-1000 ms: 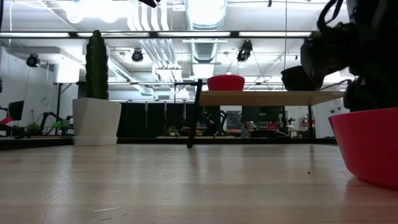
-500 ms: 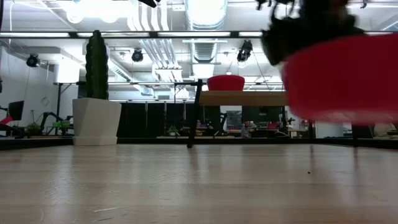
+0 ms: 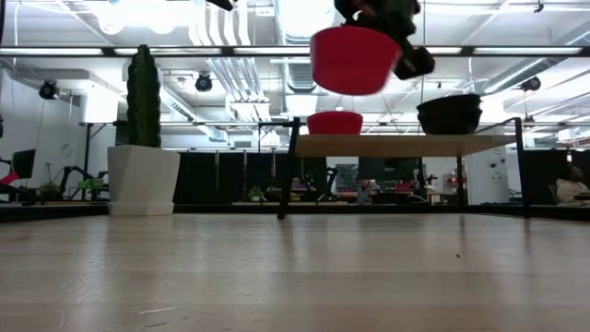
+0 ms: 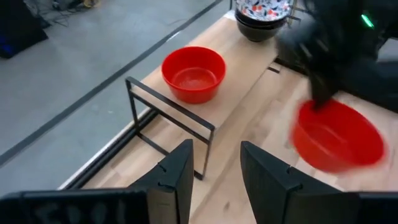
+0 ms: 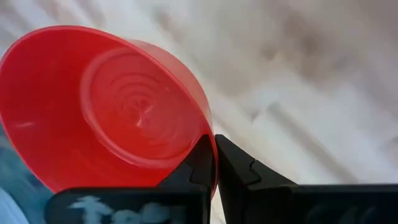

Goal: Pick & Place Mini bowls
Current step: Stack the red bowl on the red bowl on the shelf, then return to Home Position

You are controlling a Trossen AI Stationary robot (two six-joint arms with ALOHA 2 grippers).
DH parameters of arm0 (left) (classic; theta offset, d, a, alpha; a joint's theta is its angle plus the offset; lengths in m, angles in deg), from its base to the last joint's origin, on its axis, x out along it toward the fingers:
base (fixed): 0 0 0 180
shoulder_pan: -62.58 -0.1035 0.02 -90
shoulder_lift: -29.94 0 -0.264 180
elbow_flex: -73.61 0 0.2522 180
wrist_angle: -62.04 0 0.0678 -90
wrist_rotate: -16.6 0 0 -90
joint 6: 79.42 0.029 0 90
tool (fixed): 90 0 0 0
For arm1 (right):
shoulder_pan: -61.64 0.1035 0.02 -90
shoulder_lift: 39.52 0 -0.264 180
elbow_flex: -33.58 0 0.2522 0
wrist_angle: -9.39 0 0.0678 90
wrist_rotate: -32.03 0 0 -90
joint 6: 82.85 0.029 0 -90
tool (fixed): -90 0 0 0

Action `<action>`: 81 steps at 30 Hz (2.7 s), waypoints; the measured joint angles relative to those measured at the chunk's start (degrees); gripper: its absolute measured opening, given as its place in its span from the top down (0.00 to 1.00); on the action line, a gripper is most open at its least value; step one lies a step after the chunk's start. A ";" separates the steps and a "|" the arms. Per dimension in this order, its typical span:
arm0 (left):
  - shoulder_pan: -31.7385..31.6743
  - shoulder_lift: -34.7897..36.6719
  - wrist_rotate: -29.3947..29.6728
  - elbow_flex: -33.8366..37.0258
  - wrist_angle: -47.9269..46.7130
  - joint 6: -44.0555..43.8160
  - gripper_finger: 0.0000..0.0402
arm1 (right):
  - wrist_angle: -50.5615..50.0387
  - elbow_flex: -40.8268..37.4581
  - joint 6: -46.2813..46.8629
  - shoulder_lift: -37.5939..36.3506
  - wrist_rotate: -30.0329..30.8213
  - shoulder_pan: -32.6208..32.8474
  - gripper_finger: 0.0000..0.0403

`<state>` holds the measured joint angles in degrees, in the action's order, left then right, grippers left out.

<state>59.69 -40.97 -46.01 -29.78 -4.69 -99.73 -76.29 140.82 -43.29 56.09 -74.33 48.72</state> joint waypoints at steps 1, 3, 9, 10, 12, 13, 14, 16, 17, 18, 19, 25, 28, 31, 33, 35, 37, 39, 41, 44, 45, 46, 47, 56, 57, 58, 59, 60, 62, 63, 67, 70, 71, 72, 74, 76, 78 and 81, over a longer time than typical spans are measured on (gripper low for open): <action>0.00 0.00 -0.33 0.13 0.09 -0.03 0.69 | -0.31 1.59 -0.09 0.00 0.35 -1.74 0.98; 0.00 0.02 -0.81 0.70 0.24 -0.12 0.69 | -0.55 4.80 -0.14 0.00 1.22 -4.77 0.98; 0.02 0.02 -0.92 1.66 -0.04 -0.09 0.69 | -0.67 12.81 -1.40 1.13 1.64 -13.01 0.98; 0.02 0.00 -0.92 1.68 -0.03 -0.10 0.69 | -0.81 14.22 -2.21 1.76 1.85 -14.26 0.98; 0.02 0.00 -0.91 1.70 0.02 -0.10 0.69 | -0.69 17.14 -3.57 2.98 2.50 -16.70 0.98; 0.02 0.00 -0.90 1.69 0.10 -0.10 0.69 | -0.80 18.50 -3.94 3.71 2.59 -17.97 0.98; 0.02 0.00 -0.89 1.65 0.15 -0.09 0.69 | -0.81 20.06 -4.13 4.62 2.66 -19.06 0.98; 0.02 0.12 -0.90 1.62 0.27 -0.17 0.69 | -1.10 23.09 -4.90 6.81 2.78 -21.04 0.98; 0.02 0.20 -0.95 1.62 0.27 -0.21 0.69 | -1.71 24.62 -5.18 8.01 2.80 -22.18 0.98; 0.02 0.39 -1.07 1.62 0.28 -0.30 0.69 | -2.37 26.27 -5.30 9.39 2.76 -23.17 0.98; 0.02 0.58 -1.30 1.62 0.28 -0.41 0.69 | -3.18 28.05 -5.31 10.71 2.75 -24.14 0.98; 0.06 1.42 -1.42 1.62 0.37 -0.63 0.69 | -16.03 39.50 -8.33 19.41 2.86 -28.64 0.98; 0.06 2.08 -1.42 1.62 0.37 -0.66 0.69 | -17.37 40.93 -9.48 21.95 2.29 -29.47 0.98; 0.04 2.59 -1.42 1.62 0.41 -0.68 0.69 | -18.19 40.45 -9.77 23.42 1.46 -29.95 0.98; 0.04 2.92 -1.42 1.62 0.38 -0.68 0.69 | -18.10 40.40 -9.96 24.27 1.49 -29.99 0.98; 0.04 3.40 -1.42 1.62 0.37 -0.68 0.69 | -18.03 40.34 -10.00 24.66 1.49 -29.95 0.98; 0.04 3.73 -1.42 1.62 0.35 -0.70 0.69 | -17.96 40.38 -10.02 25.00 1.48 -29.92 0.98; 0.04 3.87 -1.42 1.62 0.33 -0.70 0.69 | -18.12 40.38 -10.04 25.61 1.91 -29.97 0.98; 0.04 3.93 -1.42 1.64 0.28 -0.71 0.69 | -18.10 40.37 -10.03 26.44 2.62 -30.06 0.98; 0.04 4.06 -1.44 1.64 0.24 -0.71 0.69 | -18.11 40.36 -10.03 27.21 2.62 -30.10 0.98; 0.04 4.11 -1.44 1.64 0.24 -0.71 0.69 | -18.10 40.36 -10.02 27.42 2.60 -30.10 0.98; 0.04 4.11 -1.44 1.64 0.22 -0.71 0.69 | -18.10 40.36 -10.04 27.64 2.56 -30.10 0.98; 0.04 4.11 -1.44 1.64 0.22 -0.73 0.69 | -18.10 40.36 -10.02 27.79 2.55 -30.10 0.98; 0.00 4.09 -1.44 1.66 0.03 -1.19 0.69 | -18.09 40.48 -12.74 27.44 2.89 -30.10 0.86; 0.00 4.09 -1.44 1.66 0.04 -1.20 0.69 | -18.10 40.53 -12.91 27.17 2.94 -30.10 0.83; 0.00 4.07 -1.44 1.66 0.04 -1.27 0.69 | -18.10 40.61 -13.09 26.89 3.02 -30.10 0.80; 0.00 4.05 -1.44 1.66 0.04 -1.27 0.69 | -18.10 40.66 -13.25 26.54 3.04 -30.08 0.76; 0.00 4.04 -1.44 1.66 0.04 -1.26 0.69 | -18.12 40.73 -13.29 26.18 3.05 -30.08 0.73; 0.00 4.02 -1.44 1.68 0.04 -1.25 0.69 | -17.96 40.78 -13.35 25.52 3.04 -30.08 0.67; 0.00 4.02 -1.44 1.68 0.04 -1.26 0.69 | -18.03 40.78 -13.37 25.12 3.04 -30.10 0.64; 0.00 4.00 -1.44 1.68 -0.02 -2.95 0.69 | -18.08 40.78 -13.43 22.87 3.05 -29.66 0.57; 0.00 4.00 -1.45 1.68 -0.02 -3.63 0.69 | -17.40 40.78 -14.42 20.70 3.04 -28.45 0.57; 0.00 4.00 -1.46 1.68 -0.02 -3.61 0.70 | -17.20 40.78 -14.58 20.08 3.05 -27.82 0.58; 0.00 4.00 -1.58 1.68 -0.02 -3.59 0.72 | -17.09 40.75 -14.82 19.52 3.06 -27.09 0.60; 0.02 4.00 -3.45 1.68 -0.04 -3.59 0.77 | -15.15 40.55 -16.09 18.30 3.04 -25.17 0.67; 0.00 4.00 -6.28 1.79 -0.04 -3.52 0.86 | -12.15 39.99 -17.30 16.89 3.04 -22.86 0.79; 0.06 3.97 -8.28 1.81 -0.02 -3.40 0.95 | -7.48 39.04 -18.15 15.26 3.03 -20.39 0.92; 0.06 3.97 -8.47 1.81 0.15 -3.36 0.98 | 0.72 35.98 -19.96 12.37 3.03 -16.44 0.96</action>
<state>59.75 -37.00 -54.48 -27.96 -4.54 -103.09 -75.57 176.79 -63.25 68.46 -71.30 32.27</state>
